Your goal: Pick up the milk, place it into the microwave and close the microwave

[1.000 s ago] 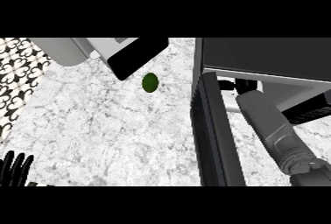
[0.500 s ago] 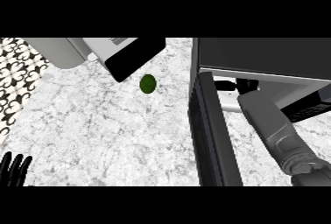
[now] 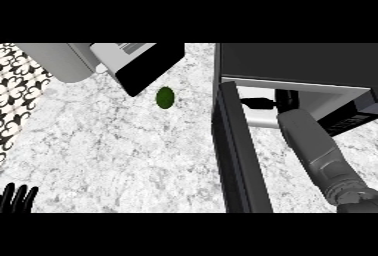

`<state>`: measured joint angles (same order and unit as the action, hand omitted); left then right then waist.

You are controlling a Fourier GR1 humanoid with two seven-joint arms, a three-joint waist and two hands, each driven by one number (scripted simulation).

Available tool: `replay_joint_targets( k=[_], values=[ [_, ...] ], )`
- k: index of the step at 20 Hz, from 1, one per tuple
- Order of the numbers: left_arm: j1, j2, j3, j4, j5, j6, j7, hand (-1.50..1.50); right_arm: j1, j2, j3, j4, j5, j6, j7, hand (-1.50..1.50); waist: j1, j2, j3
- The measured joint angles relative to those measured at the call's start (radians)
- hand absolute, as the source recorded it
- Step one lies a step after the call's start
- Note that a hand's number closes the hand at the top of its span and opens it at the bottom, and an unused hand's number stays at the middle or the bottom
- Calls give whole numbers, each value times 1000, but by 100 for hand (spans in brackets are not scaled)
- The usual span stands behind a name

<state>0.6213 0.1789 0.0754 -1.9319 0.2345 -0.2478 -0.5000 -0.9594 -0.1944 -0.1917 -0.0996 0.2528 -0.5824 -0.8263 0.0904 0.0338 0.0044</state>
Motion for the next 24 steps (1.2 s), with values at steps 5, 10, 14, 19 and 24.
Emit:
replay_joint_targets(
  k=[5,10,14,19,24],
  values=[
    [16,-19,-15,-18,-19,9,0,-150,38,2,-25,-13,-29,121,-60,-150,-16,-6,0],
    [70,-36,-38,-52,-44,3,-9,-150,89,18,-48,-27,-60,224,-107,-150,-36,-16,-1],
    [76,-44,-76,-59,-89,-1,-3,-150,154,34,-62,-43,-83,306,-153,-150,-55,-22,-2],
    [79,-32,-125,-74,-85,-54,16,-150,212,50,-60,-66,-101,446,-182,-150,-75,-30,-3],
    [86,-43,-199,-81,-121,-78,22,-150,291,59,-43,-111,-113,596,-198,-150,-91,-37,-4]
  ],
)
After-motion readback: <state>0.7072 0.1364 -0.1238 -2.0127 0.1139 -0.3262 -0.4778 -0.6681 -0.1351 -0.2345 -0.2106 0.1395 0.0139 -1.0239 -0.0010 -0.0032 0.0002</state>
